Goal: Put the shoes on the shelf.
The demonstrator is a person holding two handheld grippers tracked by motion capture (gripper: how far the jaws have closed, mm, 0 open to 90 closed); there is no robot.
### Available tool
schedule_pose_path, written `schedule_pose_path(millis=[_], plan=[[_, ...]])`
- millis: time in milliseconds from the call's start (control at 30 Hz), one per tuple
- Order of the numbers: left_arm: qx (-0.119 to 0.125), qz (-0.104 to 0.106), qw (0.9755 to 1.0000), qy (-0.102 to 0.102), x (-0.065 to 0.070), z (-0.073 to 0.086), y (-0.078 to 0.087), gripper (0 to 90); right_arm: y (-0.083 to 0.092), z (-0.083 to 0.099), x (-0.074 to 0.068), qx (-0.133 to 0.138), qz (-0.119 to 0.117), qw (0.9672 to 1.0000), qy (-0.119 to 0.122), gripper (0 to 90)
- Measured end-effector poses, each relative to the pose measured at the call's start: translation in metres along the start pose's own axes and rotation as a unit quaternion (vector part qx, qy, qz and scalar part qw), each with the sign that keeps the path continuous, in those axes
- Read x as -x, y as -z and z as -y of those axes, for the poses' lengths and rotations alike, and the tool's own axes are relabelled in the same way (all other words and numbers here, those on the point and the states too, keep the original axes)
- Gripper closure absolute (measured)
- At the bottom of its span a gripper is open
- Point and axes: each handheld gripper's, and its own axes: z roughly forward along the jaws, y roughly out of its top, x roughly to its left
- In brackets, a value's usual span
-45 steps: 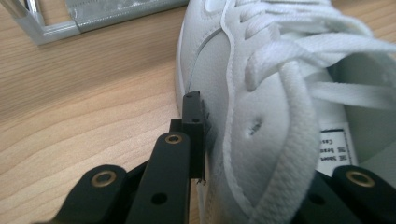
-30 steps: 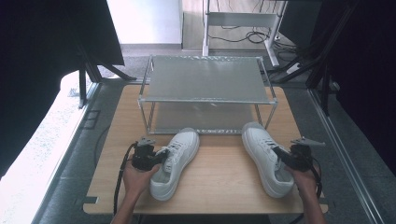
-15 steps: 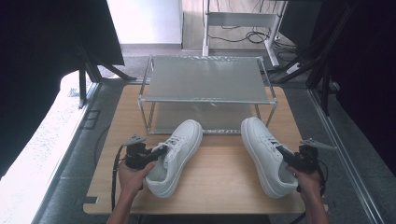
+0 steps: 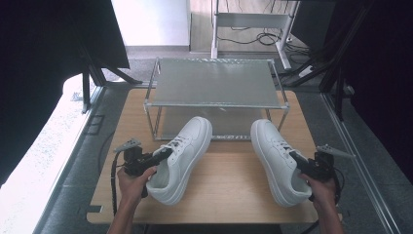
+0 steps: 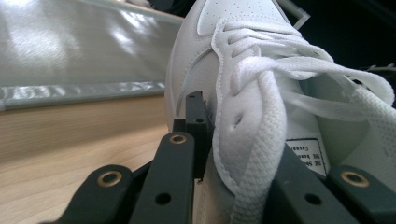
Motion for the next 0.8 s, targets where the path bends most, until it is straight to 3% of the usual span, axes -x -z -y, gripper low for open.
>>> schedule_pose_path(millis=[267,800], plan=[[0.023,0.028,0.9993,0.008,0.006,-0.005,0.007,83.6,0.005,-0.004,-0.006,0.014,-0.024,0.9996,-0.003,86.2],[0.061,0.034,0.9976,0.004,0.011,-0.012,0.015,83.8,0.011,-0.013,-0.019,0.033,-0.047,0.9983,0.004,86.3]])
